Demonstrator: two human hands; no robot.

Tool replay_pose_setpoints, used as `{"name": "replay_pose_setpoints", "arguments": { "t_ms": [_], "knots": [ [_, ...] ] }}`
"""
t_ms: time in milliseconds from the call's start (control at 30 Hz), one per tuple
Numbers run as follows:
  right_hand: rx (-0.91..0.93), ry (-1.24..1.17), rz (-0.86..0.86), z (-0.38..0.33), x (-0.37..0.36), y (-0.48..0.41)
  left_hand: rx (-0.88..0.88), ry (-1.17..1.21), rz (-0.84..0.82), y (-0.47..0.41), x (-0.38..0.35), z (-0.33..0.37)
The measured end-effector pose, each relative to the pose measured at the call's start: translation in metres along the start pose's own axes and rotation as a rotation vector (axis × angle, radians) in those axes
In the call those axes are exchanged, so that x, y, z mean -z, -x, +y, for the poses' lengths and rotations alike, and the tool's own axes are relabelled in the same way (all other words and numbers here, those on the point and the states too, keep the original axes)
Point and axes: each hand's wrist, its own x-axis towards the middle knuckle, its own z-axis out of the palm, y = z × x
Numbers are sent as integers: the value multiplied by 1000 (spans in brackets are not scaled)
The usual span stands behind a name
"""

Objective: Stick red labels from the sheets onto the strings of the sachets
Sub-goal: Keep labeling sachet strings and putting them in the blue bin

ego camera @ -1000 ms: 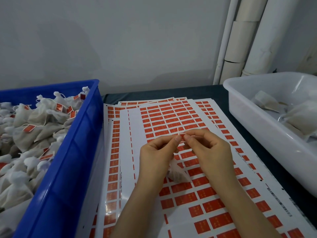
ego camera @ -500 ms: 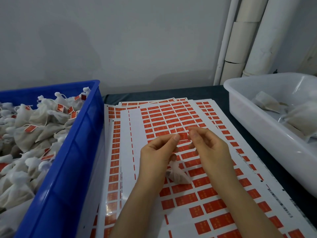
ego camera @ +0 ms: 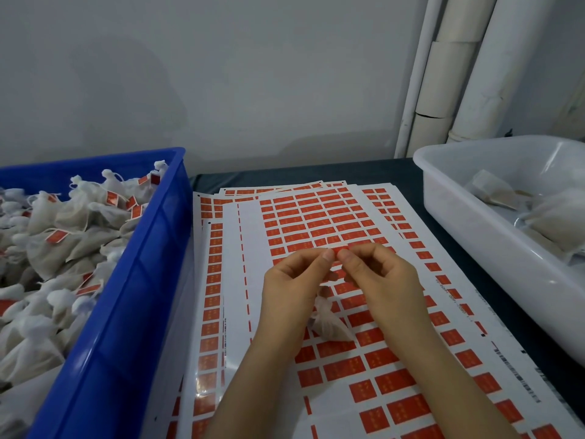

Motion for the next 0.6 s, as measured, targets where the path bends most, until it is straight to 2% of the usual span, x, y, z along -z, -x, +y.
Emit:
{"name": "replay_pose_setpoints", "arguments": {
  "t_ms": [267,600],
  "knots": [
    [0,-45,-28,0,-1,1,-34,33,-7,1,0,2],
    [54,-105,-17,5,0,1,-185,-102,6,6,-2,-1]
  ]
}}
